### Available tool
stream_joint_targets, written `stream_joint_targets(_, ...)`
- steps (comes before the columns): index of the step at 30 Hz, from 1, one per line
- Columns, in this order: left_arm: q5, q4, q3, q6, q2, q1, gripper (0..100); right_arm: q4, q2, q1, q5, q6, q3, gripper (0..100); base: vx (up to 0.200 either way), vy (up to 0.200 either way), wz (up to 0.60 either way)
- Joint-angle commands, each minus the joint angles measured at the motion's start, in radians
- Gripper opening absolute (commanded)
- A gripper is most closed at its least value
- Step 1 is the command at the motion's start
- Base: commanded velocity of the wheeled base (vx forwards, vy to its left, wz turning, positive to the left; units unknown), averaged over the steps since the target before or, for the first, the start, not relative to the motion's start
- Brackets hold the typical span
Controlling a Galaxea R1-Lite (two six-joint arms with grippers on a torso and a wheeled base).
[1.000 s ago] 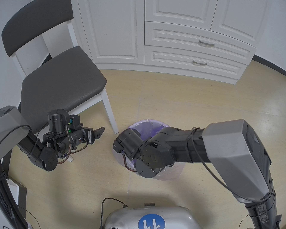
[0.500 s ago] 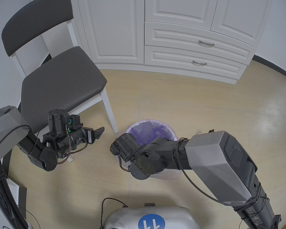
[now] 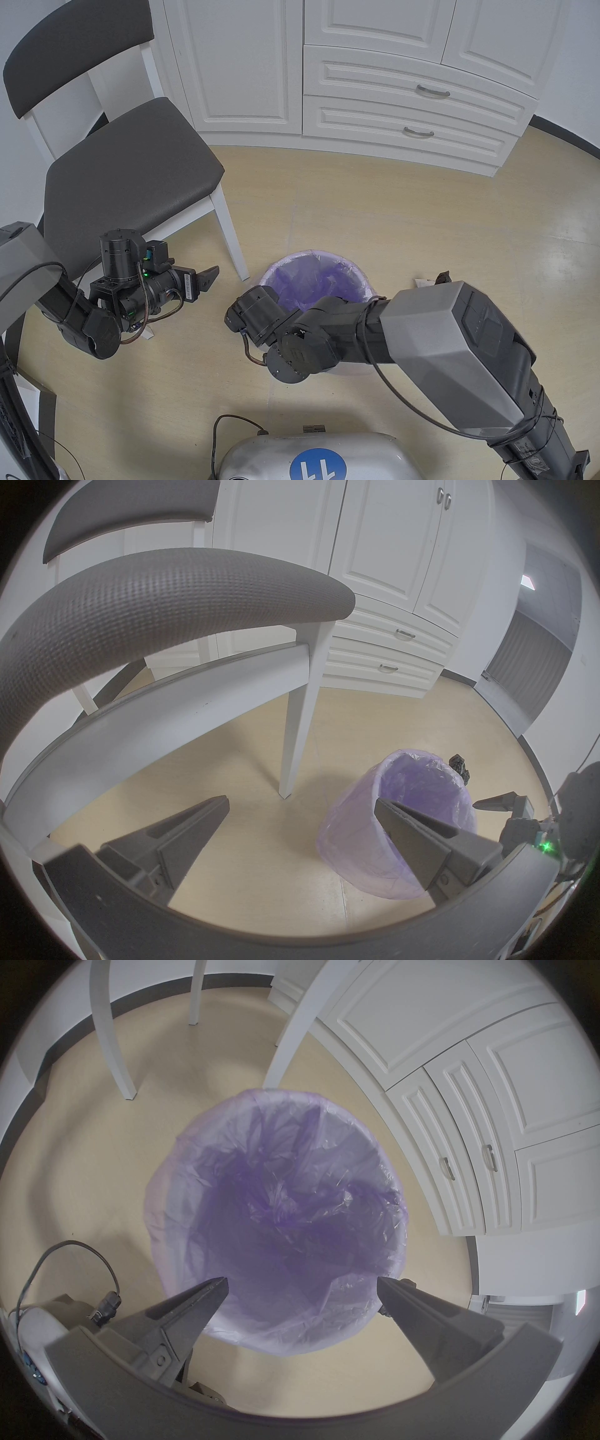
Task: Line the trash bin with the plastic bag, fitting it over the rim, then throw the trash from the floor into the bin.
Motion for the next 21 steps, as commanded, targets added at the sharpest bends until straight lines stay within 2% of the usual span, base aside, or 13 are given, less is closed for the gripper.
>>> stream_joint_targets(1, 0.0, -0.002, 0.001, -0.001, -0.002, 0.0, 100, 0.003, -0.022, 0.024, 0.0, 0.0, 0.026, 100, 0.0, 0.0, 0.0)
stream_joint_targets(6, 0.0, -0.01, 0.007, -0.001, -0.006, 0.0, 100, 0.003, -0.019, 0.05, 0.003, 0.0, 0.044, 100, 0.0, 0.0, 0.0)
stream_joint_targets(21, 0.0, -0.013, 0.007, -0.001, -0.006, 0.0, 100, 0.021, 0.01, 0.048, 0.004, 0.013, 0.049, 100, 0.0, 0.0, 0.0)
